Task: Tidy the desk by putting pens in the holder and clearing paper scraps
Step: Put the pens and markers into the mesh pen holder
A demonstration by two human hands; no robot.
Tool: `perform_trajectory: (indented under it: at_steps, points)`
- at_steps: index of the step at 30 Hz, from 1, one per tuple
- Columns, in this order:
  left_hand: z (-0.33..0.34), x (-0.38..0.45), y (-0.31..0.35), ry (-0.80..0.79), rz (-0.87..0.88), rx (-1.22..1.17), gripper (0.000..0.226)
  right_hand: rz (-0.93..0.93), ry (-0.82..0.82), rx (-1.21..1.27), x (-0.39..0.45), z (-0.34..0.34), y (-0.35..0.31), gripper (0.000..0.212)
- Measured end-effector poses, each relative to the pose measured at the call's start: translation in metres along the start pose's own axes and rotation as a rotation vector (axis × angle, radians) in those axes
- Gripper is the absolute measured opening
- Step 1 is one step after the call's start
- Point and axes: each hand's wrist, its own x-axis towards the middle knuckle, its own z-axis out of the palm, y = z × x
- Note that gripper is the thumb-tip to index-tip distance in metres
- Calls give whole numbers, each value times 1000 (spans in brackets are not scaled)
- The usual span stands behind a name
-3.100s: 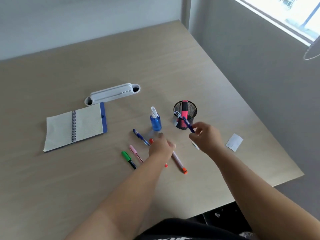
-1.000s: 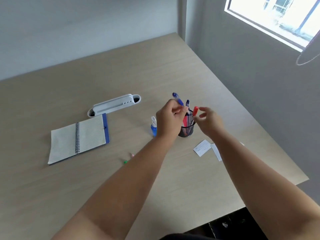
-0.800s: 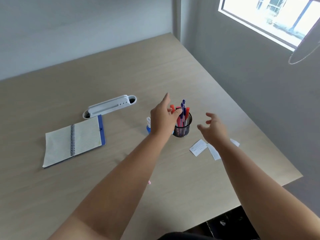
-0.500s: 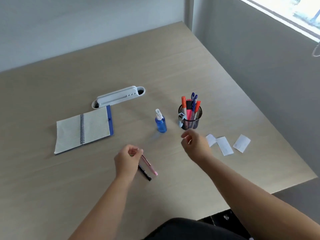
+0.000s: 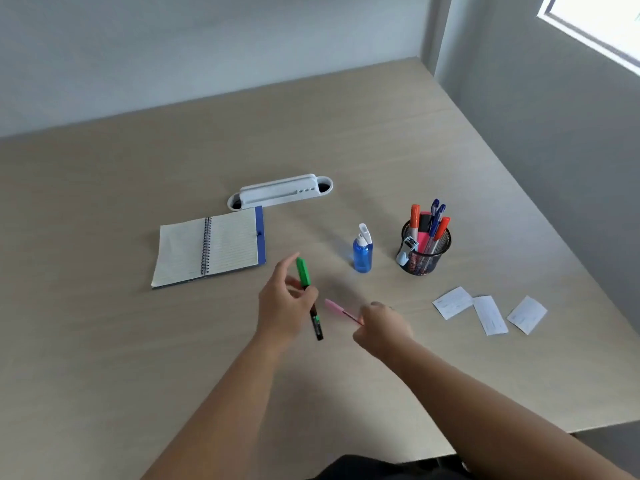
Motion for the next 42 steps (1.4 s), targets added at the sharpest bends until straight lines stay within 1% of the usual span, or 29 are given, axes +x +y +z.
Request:
perform_trajectory:
  at_steps: [3,5,8,11,13,15,17,18,20,22,24,25,26,27,28,30,31,32,33,35,36,38,40,41,42]
  points:
    - [8,3,60,19,275,-120,58,-91,97,182,-28,-24,44,12]
    - [23,8,93,-16,420,-158,55,-114,190,268,-51,-39,69,25]
    - [54,20,128,-80,586,-99,52,35,354,424,-64,-64,86,18]
    - [85,35,147,-138,644,-10,50,70,543,555,-56,-101,85,14]
    - [103,46,147,-165,622,96,47,63,637,588,-46,-127,81,9]
    - [113,54,141,-195,560,181,43,65,678,596,-32,-146,79,9]
    - [117,57,132,-211,484,174,38,90,679,588,-16,-154,81,15]
    - [117,55,128,-202,463,172,37,112,654,584,-9,-154,84,19]
    - [111,42,118,-142,506,154,31,150,557,584,2,-148,90,39]
    - [100,23,102,-56,602,80,23,187,457,541,13,-137,97,68]
    - [86,4,78,0,634,24,20,219,338,529,21,-128,105,93]
    - [78,-5,59,7,628,23,19,219,305,511,26,-120,107,100]
    - [69,-14,37,1,578,45,19,213,285,500,28,-111,107,103]
    - [62,-25,15,-33,494,85,20,203,279,511,26,-102,104,100]
    - [59,-25,-4,-57,383,165,22,195,281,549,25,-100,102,91]
    - [30,-45,-85,-7,50,297,28,84,127,643,43,-65,56,68]
    - [31,-48,-101,-28,49,340,31,80,149,730,39,-68,58,63]
    - [33,-53,-115,-77,42,384,36,84,178,768,39,-68,62,63]
    - [33,-53,-125,-114,49,454,45,90,216,830,40,-71,65,64]
    - [27,-53,-153,-166,-10,587,69,93,205,796,51,-61,64,67]
    - [26,-50,-153,-217,-26,657,70,125,236,791,53,-66,70,70]
    - [26,-46,-158,-265,-49,699,68,173,286,791,51,-69,81,75]
    - [18,-37,-156,-284,-35,729,73,163,311,788,51,-70,93,81]
    - [17,-33,-152,-288,-14,754,77,132,307,806,50,-72,96,79]
    - [17,-29,-148,-288,3,768,80,95,301,827,45,-74,96,72]
